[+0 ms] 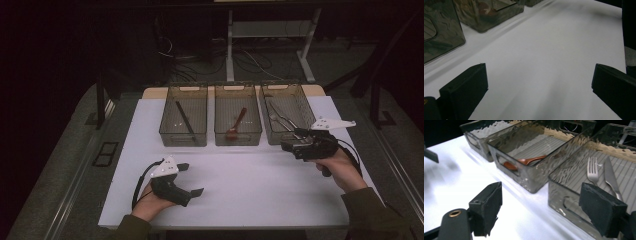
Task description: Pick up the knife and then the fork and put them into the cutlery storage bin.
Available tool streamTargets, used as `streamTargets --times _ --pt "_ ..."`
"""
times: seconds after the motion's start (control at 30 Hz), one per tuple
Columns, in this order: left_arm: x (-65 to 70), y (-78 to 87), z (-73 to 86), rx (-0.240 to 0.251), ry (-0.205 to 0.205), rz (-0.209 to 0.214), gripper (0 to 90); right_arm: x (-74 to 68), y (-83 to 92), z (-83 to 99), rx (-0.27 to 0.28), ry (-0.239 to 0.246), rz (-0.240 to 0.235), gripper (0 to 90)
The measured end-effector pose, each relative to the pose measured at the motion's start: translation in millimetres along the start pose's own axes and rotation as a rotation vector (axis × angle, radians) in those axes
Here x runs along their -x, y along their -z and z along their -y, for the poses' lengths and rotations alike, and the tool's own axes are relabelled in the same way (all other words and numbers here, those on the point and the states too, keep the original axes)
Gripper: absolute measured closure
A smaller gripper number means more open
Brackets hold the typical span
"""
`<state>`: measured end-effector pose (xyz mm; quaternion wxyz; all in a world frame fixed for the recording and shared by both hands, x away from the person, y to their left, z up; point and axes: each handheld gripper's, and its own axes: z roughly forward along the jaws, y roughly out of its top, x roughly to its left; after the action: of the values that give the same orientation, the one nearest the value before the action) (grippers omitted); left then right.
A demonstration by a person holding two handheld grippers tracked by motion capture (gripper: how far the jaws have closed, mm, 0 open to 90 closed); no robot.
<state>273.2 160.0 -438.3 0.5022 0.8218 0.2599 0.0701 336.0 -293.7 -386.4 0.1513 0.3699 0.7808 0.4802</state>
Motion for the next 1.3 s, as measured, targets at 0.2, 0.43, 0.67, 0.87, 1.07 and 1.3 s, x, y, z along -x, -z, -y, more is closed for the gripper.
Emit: streamTargets --times 0.2,0.43,0.67,0.87,1.07,1.3 --pt "1.3 0.4 -0.4 0.002 -0.007 0.003 0.0 -12.3 2.7 10.8 0.021 -0.001 -0.026 17.4" --pt "2.7 0.4 -0.1 0.003 -0.005 0.003 0.0 -22.5 5.7 26.4 0.012 0.005 -0.018 16.6" --pt "4.5 0.0 -0.9 0.004 -0.01 0.003 0.0 -28.1 11.4 42.8 0.012 -0.004 -0.008 16.6" --pt "4.8 -0.1 -1.0 0.004 -0.009 0.002 0.0 -34.3 15.9 58.7 -0.002 0.003 -0.01 16.6" --pt "5.2 0.2 -0.8 0.007 -0.006 0.002 0.0 -38.8 19.4 70.2 -0.003 -0.011 -0.015 16.6" --pt "5.2 0.4 -0.6 0.003 -0.01 0.003 0.0 -40.4 24.7 78.8 0.006 -0.017 -0.017 16.5"
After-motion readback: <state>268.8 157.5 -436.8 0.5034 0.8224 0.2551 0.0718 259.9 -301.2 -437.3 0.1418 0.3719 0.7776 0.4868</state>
